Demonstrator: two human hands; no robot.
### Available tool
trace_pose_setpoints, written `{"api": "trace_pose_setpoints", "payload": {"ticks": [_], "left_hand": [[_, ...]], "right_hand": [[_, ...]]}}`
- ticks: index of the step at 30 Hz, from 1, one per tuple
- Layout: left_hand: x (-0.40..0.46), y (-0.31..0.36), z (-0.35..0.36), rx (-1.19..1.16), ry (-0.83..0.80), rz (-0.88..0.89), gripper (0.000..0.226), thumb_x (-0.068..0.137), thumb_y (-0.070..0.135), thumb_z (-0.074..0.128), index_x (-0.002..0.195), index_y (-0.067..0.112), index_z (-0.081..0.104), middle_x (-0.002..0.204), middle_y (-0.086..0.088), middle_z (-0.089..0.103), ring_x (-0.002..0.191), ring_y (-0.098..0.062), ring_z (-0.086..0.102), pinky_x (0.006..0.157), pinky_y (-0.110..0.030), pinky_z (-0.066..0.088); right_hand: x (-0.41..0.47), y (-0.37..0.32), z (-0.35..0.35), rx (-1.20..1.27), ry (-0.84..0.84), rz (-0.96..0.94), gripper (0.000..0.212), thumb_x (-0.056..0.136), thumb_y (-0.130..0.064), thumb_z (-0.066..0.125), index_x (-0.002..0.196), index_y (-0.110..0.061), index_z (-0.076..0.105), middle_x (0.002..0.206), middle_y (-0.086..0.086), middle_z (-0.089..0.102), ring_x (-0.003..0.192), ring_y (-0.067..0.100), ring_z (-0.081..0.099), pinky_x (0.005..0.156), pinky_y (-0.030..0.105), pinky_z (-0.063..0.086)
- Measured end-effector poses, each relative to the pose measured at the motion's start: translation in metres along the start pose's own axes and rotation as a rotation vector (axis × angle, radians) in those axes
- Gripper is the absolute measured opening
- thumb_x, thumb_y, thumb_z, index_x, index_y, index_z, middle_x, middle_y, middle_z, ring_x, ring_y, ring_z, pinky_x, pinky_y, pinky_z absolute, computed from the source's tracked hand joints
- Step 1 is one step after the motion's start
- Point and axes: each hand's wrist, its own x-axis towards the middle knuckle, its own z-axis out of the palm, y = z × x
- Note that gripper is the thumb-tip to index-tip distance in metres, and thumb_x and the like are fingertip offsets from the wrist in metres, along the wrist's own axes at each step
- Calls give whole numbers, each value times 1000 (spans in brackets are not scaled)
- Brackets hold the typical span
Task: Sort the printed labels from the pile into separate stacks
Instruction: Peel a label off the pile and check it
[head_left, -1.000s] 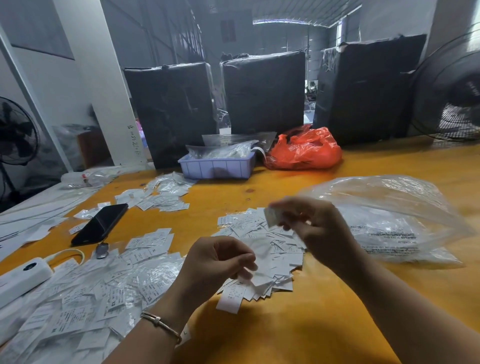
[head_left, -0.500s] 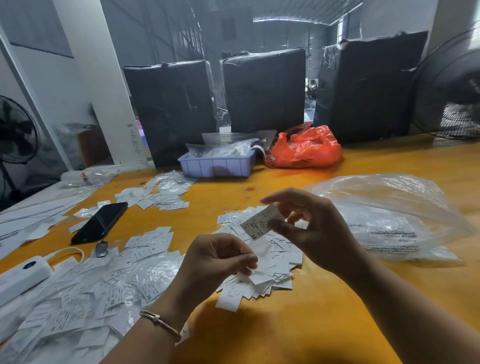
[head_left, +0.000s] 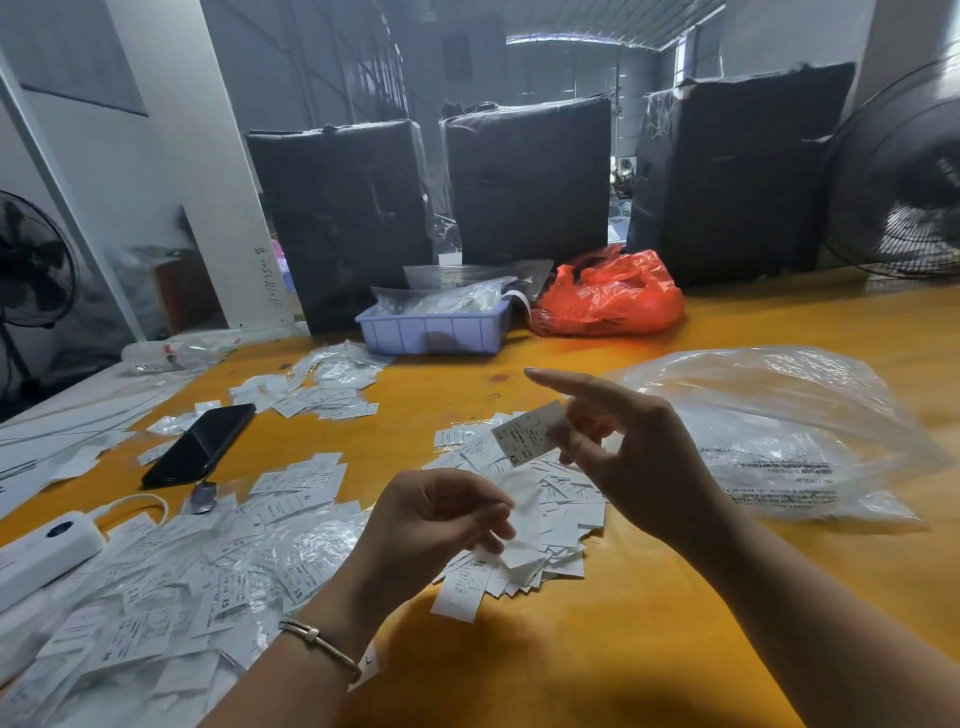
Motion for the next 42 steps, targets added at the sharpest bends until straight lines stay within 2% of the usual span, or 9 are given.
{"api": "trace_pose_setpoints", "payload": {"ticks": [5, 9, 13, 16, 23, 26, 29, 33, 42], "left_hand": [[0, -1, -1, 39, 9, 16, 11, 79, 12, 72, 86, 3, 73, 75, -10, 75, 66, -23, 73, 59, -20, 55], [-1, 0, -2, 38, 19, 31, 16, 76, 18, 73, 83, 3, 73, 74, -10, 74, 65, -22, 72, 60, -22, 56], [0, 0, -1, 9, 25, 42, 15, 75, 13, 74, 82, 0, 71, 74, -11, 74, 65, -22, 72, 60, -21, 55], [0, 2, -1, 14, 24, 60, 14, 76, 14, 73, 82, 2, 71, 75, -11, 74, 66, -22, 72, 60, -20, 55], [0, 2, -2, 34, 41, 79, 15, 75, 13, 75, 81, 0, 71, 74, -9, 74, 65, -20, 71, 60, -19, 53], [-1, 1, -2, 44, 30, 78, 13, 75, 11, 75, 81, 0, 72, 74, -8, 74, 65, -20, 71, 61, -20, 55], [-1, 0, 0, 53, 9, 66, 11, 76, 9, 76, 81, 1, 72, 74, -7, 74, 66, -19, 71, 63, -23, 56], [-1, 1, 0, 49, 7, 67, 16, 73, 16, 76, 81, 1, 72, 74, -6, 74, 66, -18, 71, 63, -22, 56], [-1, -1, -2, 84, 36, 70, 7, 77, 2, 77, 82, 1, 72, 74, -6, 74, 65, -20, 71, 62, -21, 55]], "right_hand": [[-2, 1, 2, 66, -71, 39, 56, 84, 3, 66, 126, -32, 53, 77, 2, 69, 68, 25, 64, 65, 39, 54], [0, 5, -1, -71, 87, 33, 49, 82, 12, 58, 113, -24, 69, 80, -9, 67, 65, 11, 62, 57, 28, 53], [1, 4, 0, 107, -203, 198, 14, 84, -6, 68, 91, -15, 76, 87, -5, 72, 71, 12, 64, 62, 26, 52], [-1, 3, 4, 128, -365, 194, 21, 75, -30, 77, 85, -11, 77, 82, -5, 74, 73, 7, 67, 62, 18, 50], [0, 2, -1, 66, -236, 98, 9, 78, -8, 76, 85, -12, 75, 77, -10, 70, 65, 4, 63, 60, 20, 51], [6, 0, -12, 185, 22, 108, 37, 82, 5, 68, 109, -20, 68, 81, -1, 71, 68, 11, 66, 68, 29, 57], [6, -3, -13, 225, 14, 68, 55, 82, 4, 69, 130, -16, 55, 76, 6, 67, 72, 13, 68, 74, 25, 57], [0, -7, 1, 152, -62, 43, 46, 82, 2, 70, 121, -18, 56, 73, 8, 65, 73, 20, 66, 74, 37, 56], [-2, -7, 0, -23, -76, -2, 34, 77, 5, 67, 102, -18, 59, 76, 1, 69, 68, 14, 64, 59, 33, 54]]}}
